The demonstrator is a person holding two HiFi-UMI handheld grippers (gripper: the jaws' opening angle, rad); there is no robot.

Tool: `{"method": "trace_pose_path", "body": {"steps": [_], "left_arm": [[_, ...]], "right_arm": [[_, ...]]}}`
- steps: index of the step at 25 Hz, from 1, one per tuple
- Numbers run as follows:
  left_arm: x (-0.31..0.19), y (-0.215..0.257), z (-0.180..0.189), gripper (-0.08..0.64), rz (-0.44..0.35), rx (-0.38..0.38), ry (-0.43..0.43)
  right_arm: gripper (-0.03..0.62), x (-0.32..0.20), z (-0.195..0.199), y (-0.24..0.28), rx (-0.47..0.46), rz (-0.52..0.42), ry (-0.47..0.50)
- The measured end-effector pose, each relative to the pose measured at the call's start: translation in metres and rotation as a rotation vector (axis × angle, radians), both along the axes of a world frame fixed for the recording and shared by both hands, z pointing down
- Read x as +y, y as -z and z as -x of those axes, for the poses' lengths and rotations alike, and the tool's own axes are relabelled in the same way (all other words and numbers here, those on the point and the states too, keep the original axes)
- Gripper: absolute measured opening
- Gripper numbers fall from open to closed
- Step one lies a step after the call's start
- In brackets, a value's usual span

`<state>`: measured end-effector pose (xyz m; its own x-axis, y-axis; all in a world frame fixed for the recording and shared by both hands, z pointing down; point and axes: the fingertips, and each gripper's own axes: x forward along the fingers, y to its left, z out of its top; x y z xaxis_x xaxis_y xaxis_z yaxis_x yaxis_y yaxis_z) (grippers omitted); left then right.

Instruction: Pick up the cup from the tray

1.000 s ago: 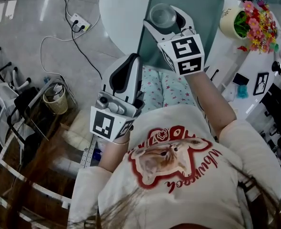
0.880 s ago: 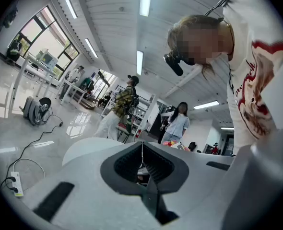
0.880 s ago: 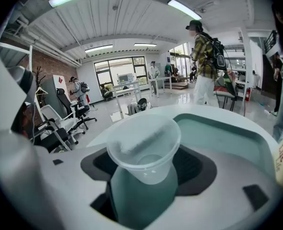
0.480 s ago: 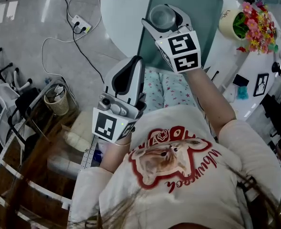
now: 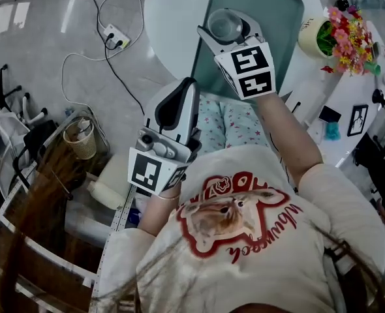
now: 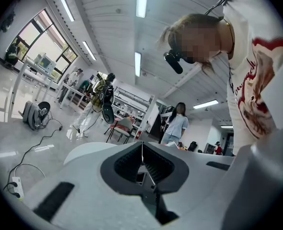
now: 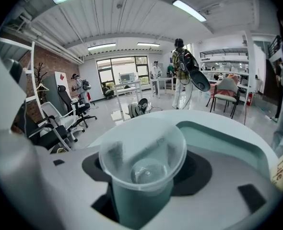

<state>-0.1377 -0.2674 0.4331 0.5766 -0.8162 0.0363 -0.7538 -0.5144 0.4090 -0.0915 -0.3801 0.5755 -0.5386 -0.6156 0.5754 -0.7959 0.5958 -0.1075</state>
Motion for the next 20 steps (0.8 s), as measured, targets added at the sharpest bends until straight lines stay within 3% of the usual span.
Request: {"method": "trace_pose_path", "body": {"steps": [20], "left_arm": [[-0.009, 0.064, -0.011, 0.015, -0.117, -0.019, -0.029]], "right_arm": [[0.308, 0.013, -0.022, 0.123, -0.013, -0.086, -0.004]]}}
